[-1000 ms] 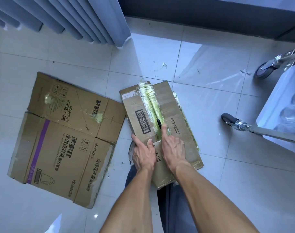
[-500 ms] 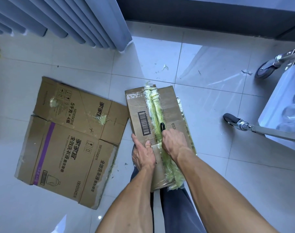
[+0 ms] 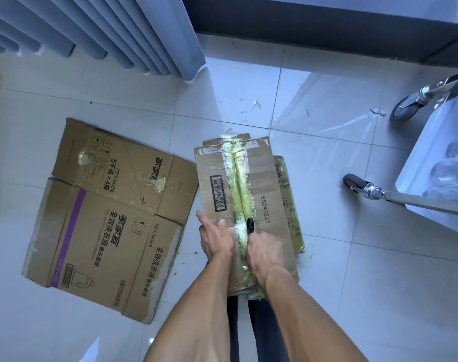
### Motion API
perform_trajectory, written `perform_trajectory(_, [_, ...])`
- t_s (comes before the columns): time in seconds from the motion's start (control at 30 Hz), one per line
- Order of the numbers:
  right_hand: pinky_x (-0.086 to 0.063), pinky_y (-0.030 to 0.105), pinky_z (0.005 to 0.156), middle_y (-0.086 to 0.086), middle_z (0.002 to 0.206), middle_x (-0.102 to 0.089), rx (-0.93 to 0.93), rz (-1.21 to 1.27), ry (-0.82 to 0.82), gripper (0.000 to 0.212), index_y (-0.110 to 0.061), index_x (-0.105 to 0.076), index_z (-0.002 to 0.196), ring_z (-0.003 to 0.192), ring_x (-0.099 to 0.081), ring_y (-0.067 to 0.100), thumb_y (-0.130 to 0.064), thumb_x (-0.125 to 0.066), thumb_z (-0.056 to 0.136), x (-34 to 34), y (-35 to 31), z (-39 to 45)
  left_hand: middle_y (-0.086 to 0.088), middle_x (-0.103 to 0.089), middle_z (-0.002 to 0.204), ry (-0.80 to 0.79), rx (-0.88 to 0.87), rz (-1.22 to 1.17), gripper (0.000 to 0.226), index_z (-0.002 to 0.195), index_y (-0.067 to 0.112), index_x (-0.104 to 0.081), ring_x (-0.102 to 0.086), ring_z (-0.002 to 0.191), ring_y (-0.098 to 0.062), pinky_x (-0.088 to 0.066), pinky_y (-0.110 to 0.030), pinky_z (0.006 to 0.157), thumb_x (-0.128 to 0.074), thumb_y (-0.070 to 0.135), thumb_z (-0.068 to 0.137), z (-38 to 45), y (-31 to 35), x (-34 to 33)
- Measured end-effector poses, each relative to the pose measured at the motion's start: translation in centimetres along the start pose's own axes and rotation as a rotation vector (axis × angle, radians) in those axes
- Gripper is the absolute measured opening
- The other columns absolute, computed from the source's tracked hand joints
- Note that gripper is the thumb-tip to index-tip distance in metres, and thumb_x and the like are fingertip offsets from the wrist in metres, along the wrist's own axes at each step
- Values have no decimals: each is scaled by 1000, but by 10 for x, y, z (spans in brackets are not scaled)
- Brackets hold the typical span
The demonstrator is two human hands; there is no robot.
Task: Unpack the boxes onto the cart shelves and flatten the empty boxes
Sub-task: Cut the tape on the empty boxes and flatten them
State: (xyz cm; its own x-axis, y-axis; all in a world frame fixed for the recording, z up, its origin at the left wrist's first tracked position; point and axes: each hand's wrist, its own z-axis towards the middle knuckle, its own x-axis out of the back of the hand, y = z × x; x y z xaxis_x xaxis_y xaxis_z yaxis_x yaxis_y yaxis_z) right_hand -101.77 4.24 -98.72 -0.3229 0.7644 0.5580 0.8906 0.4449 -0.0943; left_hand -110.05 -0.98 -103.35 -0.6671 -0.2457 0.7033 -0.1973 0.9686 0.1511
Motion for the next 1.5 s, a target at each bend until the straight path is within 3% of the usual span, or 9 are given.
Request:
perform_trajectory(0.07, [-51, 24, 61, -3, 60, -40, -23, 47, 42, 40, -14, -40, 66, 54, -44, 11, -11, -36, 105, 3, -10, 0, -21, -45, 140, 36, -19, 16, 82, 157, 17, -1, -50, 121, -36, -43, -46, 95, -54, 32, 96, 9, 19, 2])
perform_trajectory(0.2, [-56, 35, 68, 1, 74, -55, -144, 173, 112, 22, -14, -54, 95, 66, -53, 18, -16, -34, 104, 1, -17, 0, -26, -37, 140, -47, -46, 164, 111, 156, 19, 1, -46, 122, -39, -41, -48, 97, -69, 56, 78, 25, 60, 3])
perform_trajectory(0.4, [-50, 32, 59, 1, 68, -58, -141, 296, 175, 27, -14, -58, 99, 61, -57, 18, -21, -33, 102, -18, 4, -9, -29, -39, 141, -100, -91, 247, 116, 155, 11, 2, -52, 120, -39, -44, -44, 95, -68, 63, 79, 28, 51, 1])
perform_trajectory(0.7, [-40, 29, 57, -3, 65, -49, -271, 302, 272, 23, -16, -51, 92, 58, -50, 15, -25, -32, 103, -20, 1, -20, -29, -8, 154, -258, -94, 388, 144, 150, 15, 28, -38, 132, -39, -41, -42, 99, -84, 47, 66, 17, 52, -2])
perform_trajectory(0.97, [-44, 34, 57, 1, 57, -48, -252, 327, 331, 27, -12, -55, 116, 54, -53, 21, -27, -39, 100, -32, 13, -32, -33, 7, 158, -268, -119, 553, 148, 150, 11, 26, -26, 143, -44, -41, -51, 98, -68, 81, 61, 22, 36, -3])
perform_trajectory(1.1, [-52, 37, 64, -1, 57, -49, -290, 437, 335, 26, -12, -57, 108, 57, -55, 20, -27, -38, 98, -33, 10, -26, -36, 1, 157, -240, -87, 542, 146, 152, 11, 23, -39, 134, -44, -46, -44, 91, -67, 82, 61, 24, 36, -5])
perform_trajectory(1.23, [-45, 34, 60, 2, 62, -54, -352, 378, 337, 20, -13, -52, 106, 59, -54, 23, -25, -38, 98, -26, 4, -26, -32, -42, 136, -184, -87, 432, 142, 153, 8, 17, -60, 95, -32, -39, -30, 72, -71, 72, 62, 9, 42, -12])
perform_trajectory(1.37, [-36, 31, 57, 1, 66, -53, -384, 331, 208, 18, -15, -49, 90, 60, -53, 22, -24, -35, 98, -17, -2, -20, -29, -43, 135, -221, -58, 341, 132, 154, 9, 16, -57, 110, -38, -40, -34, 80, -67, 66, 69, 5, 35, -4])
perform_trajectory(1.5, [-31, 27, 49, -1, 62, -52, -381, 549, 165, 30, -16, -46, 65, 52, -44, 11, -26, -47, 94, -10, 0, -11, -27, -44, 137, -180, -68, 288, 127, 155, 16, 12, -58, 107, -38, -43, -36, 84, -64, 64, 65, 7, 24, 17])
